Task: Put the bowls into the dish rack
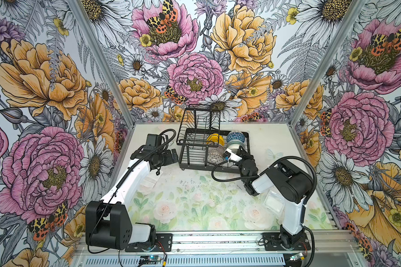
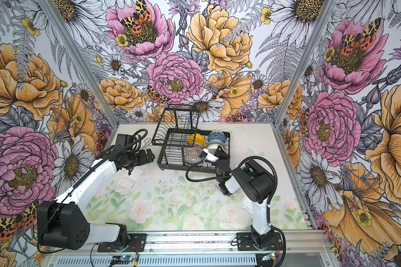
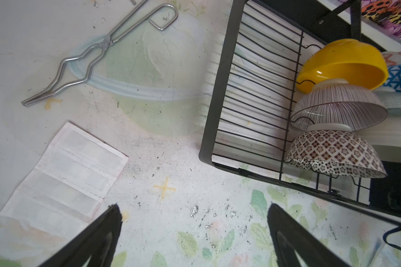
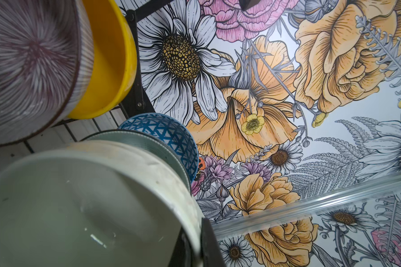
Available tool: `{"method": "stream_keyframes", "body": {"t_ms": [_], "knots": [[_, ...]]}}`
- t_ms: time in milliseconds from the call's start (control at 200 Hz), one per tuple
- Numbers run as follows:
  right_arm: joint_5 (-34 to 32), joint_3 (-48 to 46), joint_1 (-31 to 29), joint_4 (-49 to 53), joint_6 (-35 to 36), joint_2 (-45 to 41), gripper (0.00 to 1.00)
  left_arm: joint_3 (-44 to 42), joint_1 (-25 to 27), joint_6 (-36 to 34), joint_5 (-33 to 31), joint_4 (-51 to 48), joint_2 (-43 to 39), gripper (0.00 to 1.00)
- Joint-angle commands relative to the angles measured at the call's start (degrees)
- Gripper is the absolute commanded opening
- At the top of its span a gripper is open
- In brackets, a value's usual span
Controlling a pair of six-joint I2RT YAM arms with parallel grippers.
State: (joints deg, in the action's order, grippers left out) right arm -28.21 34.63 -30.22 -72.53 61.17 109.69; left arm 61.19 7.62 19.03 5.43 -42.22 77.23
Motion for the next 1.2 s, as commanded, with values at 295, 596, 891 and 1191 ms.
{"method": "stream_keyframes", "body": {"t_ms": [295,596,891,1191], "knots": [[7.5,0.7,-0.2,23.8,0.8,-8.9,0.00,0.4,-2.4,-2.7,-0.6,-0.2,-2.2,0.99],[12.5,3.4,-0.3,36.0,-2.9,-13.1,0.00,-0.4,-4.4,-3.1,0.1,-0.2,-4.5,0.99],[13.5,4.7,0.2,42.2,-6.3,-16.6,0.00,-0.2,-4.8,-3.4,0.4,-0.2,-4.3,0.99],[6.1,4.7,-1.6,37.9,-4.6,-14.4,0.00,1.5,-5.6,-3.5,0.9,-0.2,-2.8,0.99]]}}
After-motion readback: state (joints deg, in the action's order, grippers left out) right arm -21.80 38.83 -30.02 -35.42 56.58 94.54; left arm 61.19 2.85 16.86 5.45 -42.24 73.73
